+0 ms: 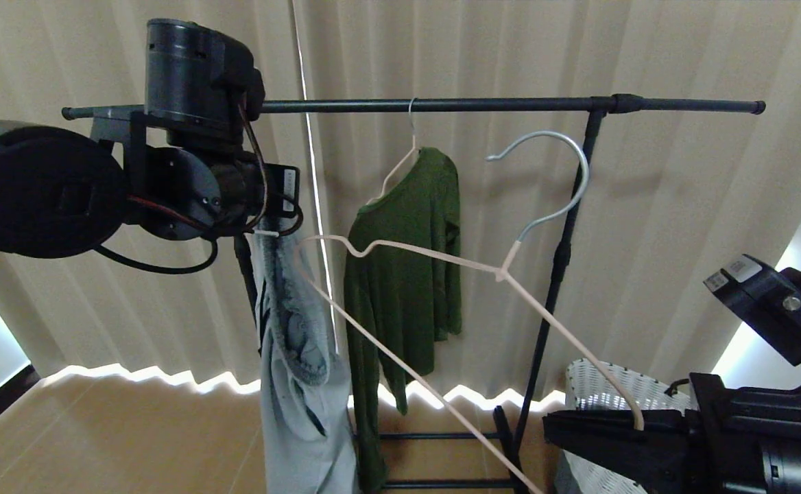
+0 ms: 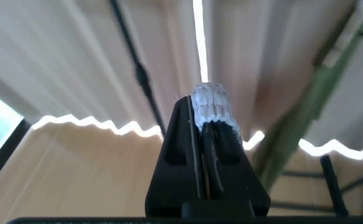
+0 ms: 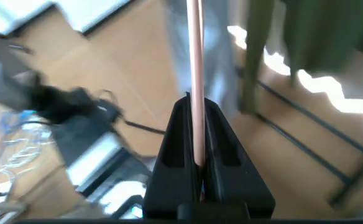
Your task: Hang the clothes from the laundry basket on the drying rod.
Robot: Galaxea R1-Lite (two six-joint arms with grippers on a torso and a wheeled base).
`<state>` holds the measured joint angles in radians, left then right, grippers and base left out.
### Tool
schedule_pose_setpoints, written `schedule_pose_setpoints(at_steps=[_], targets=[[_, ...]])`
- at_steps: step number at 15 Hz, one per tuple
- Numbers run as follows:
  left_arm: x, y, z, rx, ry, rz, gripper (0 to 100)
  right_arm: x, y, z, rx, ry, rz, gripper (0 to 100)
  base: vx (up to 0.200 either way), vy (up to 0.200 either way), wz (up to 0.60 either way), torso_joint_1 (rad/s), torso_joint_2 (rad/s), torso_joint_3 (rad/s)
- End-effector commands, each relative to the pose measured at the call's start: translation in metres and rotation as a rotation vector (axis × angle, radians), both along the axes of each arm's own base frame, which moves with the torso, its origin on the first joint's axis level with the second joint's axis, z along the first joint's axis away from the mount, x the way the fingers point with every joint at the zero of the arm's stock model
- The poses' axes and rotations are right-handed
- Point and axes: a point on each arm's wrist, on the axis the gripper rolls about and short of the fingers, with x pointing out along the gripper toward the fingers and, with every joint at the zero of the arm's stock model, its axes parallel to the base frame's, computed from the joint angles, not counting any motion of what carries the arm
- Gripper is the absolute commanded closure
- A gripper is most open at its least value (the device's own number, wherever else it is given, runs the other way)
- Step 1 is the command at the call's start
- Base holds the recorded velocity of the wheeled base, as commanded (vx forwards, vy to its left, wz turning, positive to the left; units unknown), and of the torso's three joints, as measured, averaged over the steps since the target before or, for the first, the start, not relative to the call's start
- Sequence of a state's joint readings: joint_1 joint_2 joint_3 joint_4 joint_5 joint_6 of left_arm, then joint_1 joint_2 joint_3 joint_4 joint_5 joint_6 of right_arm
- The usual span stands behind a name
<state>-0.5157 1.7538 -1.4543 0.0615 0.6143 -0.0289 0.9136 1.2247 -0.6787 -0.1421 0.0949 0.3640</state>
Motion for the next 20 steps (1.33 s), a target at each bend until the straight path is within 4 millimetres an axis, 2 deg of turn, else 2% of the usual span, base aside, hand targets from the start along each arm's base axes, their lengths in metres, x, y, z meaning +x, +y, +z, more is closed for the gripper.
schedule_pose_setpoints(at_steps=[1, 4, 8, 13, 20], targets=[[-0.003, -0.011, -0.003, -0.009, 0.007, -0.028, 100, -0.001, 0.007, -0.001, -0.008, 0.007, 0.025, 100, 0.000, 0.000, 0.00, 0.000, 0.00, 0.000], [-0.005, -0.012, -0.002, -0.017, 0.004, -0.031, 100, 0.008, 0.017, -0.005, -0.033, 0.025, 0.014, 100, 0.000, 0.000, 0.00, 0.000, 0.00, 0.000], [-0.010, -0.009, 0.003, -0.022, -0.007, -0.026, 100, 0.033, 0.032, -0.010, -0.053, 0.013, -0.110, 100, 0.000, 0.000, 0.00, 0.000, 0.00, 0.000], [-0.013, -0.007, -0.002, -0.013, 0.008, -0.026, 100, 0.042, 0.041, -0.013, -0.022, 0.000, -0.126, 100, 0.000, 0.000, 0.00, 0.000, 0.00, 0.000], [-0.030, -0.004, 0.010, -0.024, -0.013, -0.045, 100, 0.065, 0.061, -0.007, -0.004, -0.001, -0.164, 100, 0.000, 0.000, 0.00, 0.000, 0.00, 0.000]])
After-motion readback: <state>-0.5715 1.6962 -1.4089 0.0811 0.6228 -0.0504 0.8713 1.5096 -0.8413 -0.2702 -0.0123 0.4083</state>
